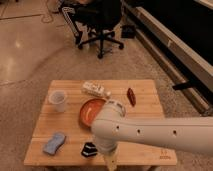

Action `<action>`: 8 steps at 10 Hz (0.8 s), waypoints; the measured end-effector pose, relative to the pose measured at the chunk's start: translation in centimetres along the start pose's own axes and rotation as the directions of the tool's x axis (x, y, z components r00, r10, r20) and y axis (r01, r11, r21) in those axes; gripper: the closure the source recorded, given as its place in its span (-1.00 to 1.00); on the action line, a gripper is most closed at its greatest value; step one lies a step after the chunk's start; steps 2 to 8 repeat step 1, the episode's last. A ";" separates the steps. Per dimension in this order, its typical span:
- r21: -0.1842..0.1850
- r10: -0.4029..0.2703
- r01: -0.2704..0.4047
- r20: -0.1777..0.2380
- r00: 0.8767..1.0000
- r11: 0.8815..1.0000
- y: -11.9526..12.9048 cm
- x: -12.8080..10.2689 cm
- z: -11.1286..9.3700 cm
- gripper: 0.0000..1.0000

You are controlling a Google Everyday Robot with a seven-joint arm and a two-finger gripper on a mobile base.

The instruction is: Knock the eraser over

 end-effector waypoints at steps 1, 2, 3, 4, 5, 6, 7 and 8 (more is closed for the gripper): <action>-0.002 0.013 -0.013 -0.004 1.000 1.000 -0.4 -0.1 0.1 -0.33; -0.002 0.013 -0.013 -0.004 1.000 1.000 -0.4 -0.1 0.1 -0.33; -0.002 0.013 -0.013 -0.004 1.000 1.000 -0.4 -0.1 0.1 -0.33; -0.002 0.013 -0.013 -0.004 1.000 1.000 -0.4 -0.1 0.1 -0.33; -0.002 0.013 -0.013 -0.004 1.000 1.000 -0.4 -0.1 0.1 -0.33; -0.002 0.013 -0.013 -0.004 1.000 1.000 -0.4 -0.1 0.1 -0.33; -0.002 0.013 -0.013 -0.004 1.000 1.000 -0.4 -0.1 0.1 -0.33; -0.002 0.013 -0.013 -0.004 1.000 1.000 -0.4 -0.1 0.1 -0.33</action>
